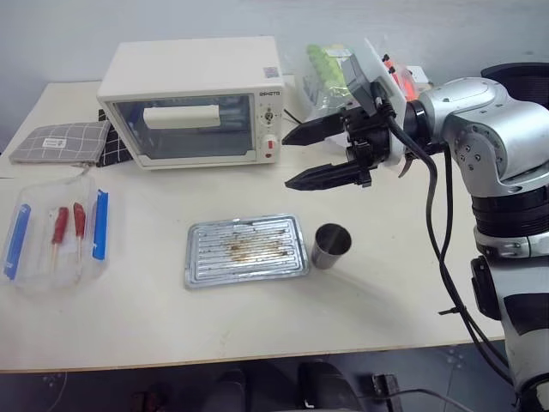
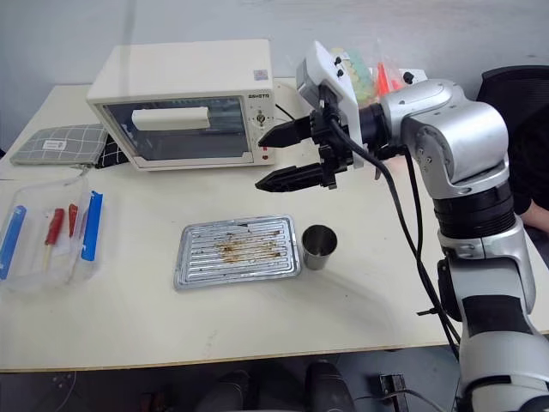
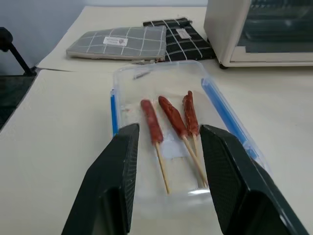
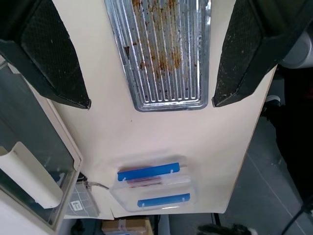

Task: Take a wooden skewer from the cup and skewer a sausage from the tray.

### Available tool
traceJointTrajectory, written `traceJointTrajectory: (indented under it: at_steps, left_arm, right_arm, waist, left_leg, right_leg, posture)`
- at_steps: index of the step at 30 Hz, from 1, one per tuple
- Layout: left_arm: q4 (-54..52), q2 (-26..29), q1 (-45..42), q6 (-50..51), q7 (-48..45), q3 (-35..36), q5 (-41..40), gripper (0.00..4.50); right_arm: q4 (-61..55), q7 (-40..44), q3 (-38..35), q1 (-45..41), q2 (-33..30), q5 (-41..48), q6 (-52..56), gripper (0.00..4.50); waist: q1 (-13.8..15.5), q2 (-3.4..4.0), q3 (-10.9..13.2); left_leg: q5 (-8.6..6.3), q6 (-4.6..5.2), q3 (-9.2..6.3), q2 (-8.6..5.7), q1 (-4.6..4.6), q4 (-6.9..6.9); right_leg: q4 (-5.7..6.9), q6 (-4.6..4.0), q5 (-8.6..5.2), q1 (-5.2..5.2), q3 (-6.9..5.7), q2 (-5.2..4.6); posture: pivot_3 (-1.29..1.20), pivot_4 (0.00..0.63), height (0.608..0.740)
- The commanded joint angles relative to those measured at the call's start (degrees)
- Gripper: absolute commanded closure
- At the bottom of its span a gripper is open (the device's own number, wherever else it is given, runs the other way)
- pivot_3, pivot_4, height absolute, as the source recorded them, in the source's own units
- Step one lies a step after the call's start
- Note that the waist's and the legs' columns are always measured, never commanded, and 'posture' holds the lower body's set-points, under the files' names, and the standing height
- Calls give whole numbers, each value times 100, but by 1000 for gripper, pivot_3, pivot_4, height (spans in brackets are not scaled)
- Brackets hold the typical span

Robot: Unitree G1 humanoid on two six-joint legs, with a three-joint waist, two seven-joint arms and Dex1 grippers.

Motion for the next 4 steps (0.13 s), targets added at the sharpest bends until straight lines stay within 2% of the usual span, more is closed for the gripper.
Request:
traceJointTrajectory:
  at_steps: [1,4]
  left_arm:
    - [141,163,435,-34,-455,593,-150,2425]
    - [193,269,473,-1,-450,643,-193,2425]
  right_arm:
    - [-71,101,-24,-97,4,10,-81,342]
    - [-72,113,-15,-71,36,5,-96,342]
  waist:
    - [2,1,1]
    - [30,2,1]
  left_leg:
    - [0,0,-1,0,1,0]
    - [0,1,-2,0,5,0]
  right_leg:
    - [-2,-1,0,1,0,0]
    - [0,-2,-1,7,-1,-2]
  posture:
    - [0,150,740]
    - [0,150,740]
